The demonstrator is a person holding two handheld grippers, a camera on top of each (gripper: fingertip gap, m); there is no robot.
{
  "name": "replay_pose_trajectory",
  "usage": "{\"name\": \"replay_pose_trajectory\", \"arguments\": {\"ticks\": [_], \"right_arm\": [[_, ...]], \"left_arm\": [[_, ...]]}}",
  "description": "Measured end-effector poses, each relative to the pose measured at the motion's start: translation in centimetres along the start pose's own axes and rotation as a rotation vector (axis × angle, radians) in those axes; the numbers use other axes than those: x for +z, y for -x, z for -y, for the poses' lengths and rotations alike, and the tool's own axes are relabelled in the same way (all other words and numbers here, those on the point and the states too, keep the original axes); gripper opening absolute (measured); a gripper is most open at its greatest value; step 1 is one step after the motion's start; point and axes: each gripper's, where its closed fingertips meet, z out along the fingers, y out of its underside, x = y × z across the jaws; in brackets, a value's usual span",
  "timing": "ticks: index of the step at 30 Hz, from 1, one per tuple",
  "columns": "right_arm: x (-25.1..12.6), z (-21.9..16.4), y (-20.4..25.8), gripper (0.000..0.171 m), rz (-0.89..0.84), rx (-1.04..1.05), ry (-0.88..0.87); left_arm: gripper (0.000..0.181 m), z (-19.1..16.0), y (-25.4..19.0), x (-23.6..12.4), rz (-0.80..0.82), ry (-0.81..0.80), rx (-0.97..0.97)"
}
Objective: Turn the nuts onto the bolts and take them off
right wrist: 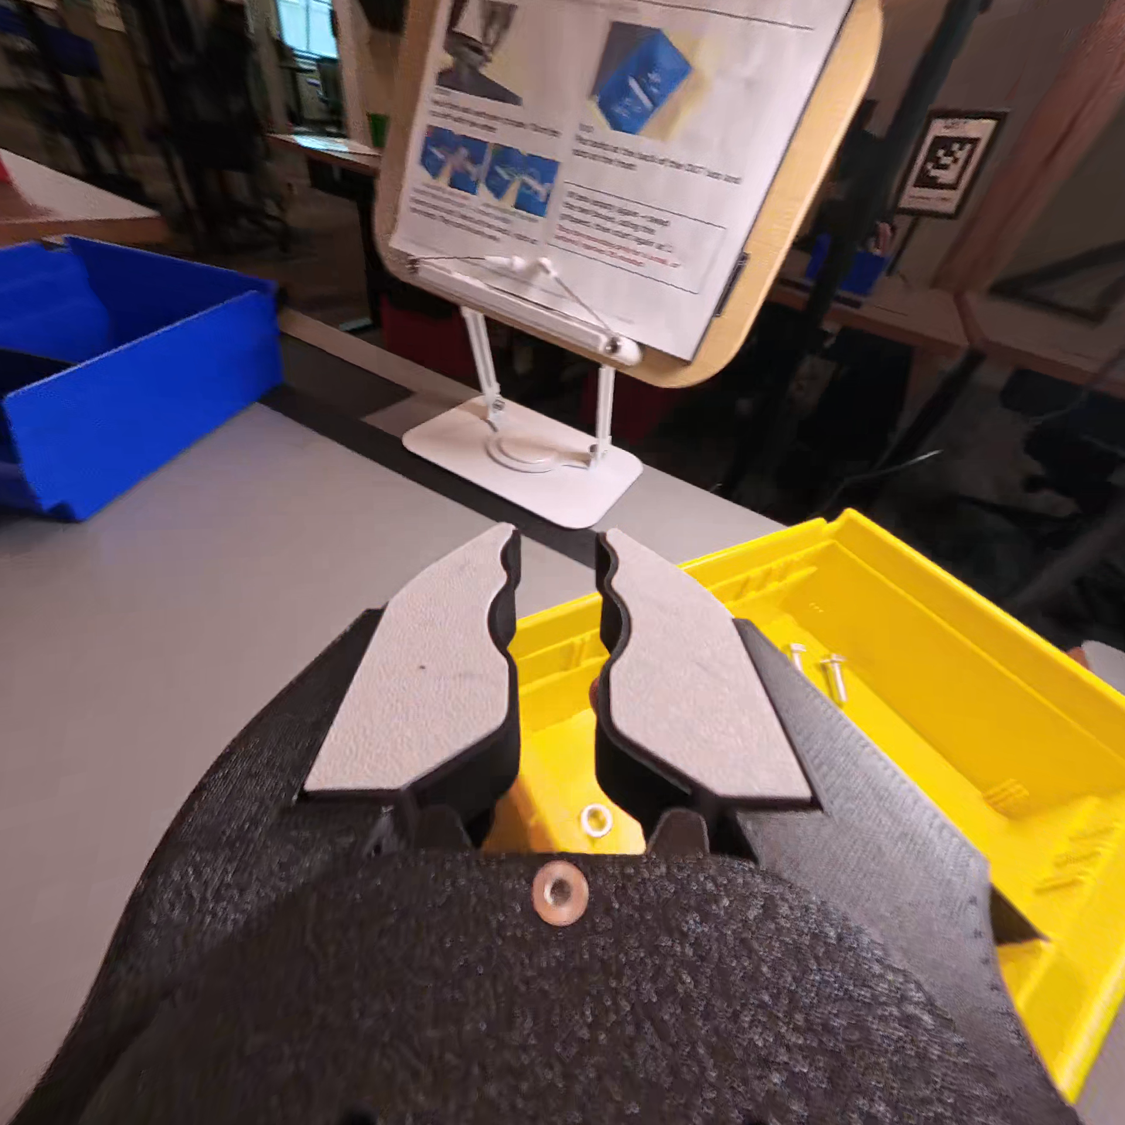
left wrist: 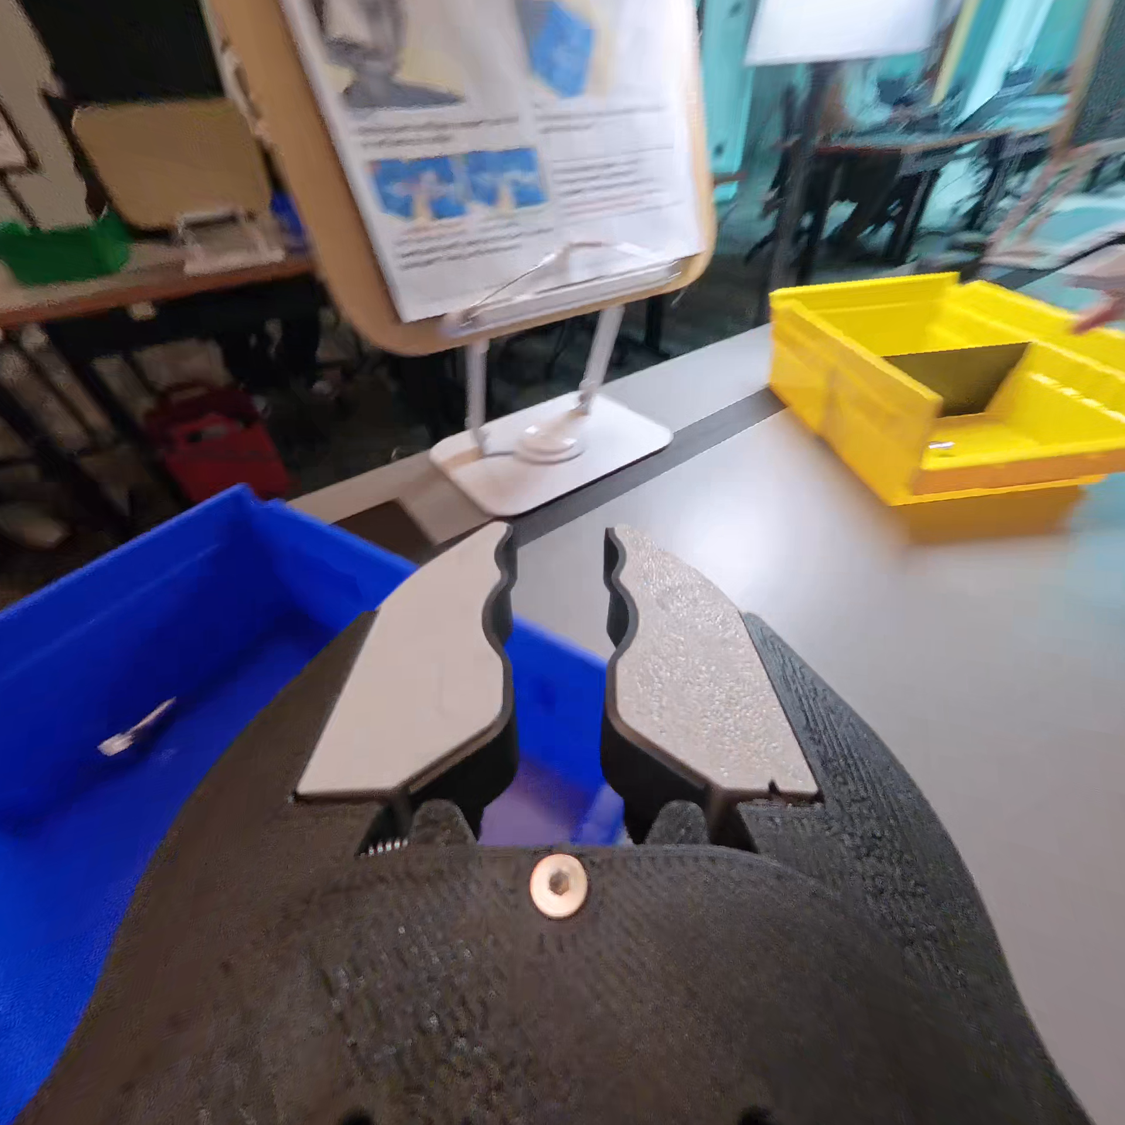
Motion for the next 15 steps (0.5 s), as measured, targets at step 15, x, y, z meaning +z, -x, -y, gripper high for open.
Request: {"name": "replay_pose_trajectory", "arguments": {"ticks": [15], "right_arm": [[-5.9, -7.0, 9.8, 0.019, 0.224, 0.084, 0.017]], "left_arm": [[0.044, -15.2, 22.9, 4.3, 0.286, 1.158, 0.174]]}}
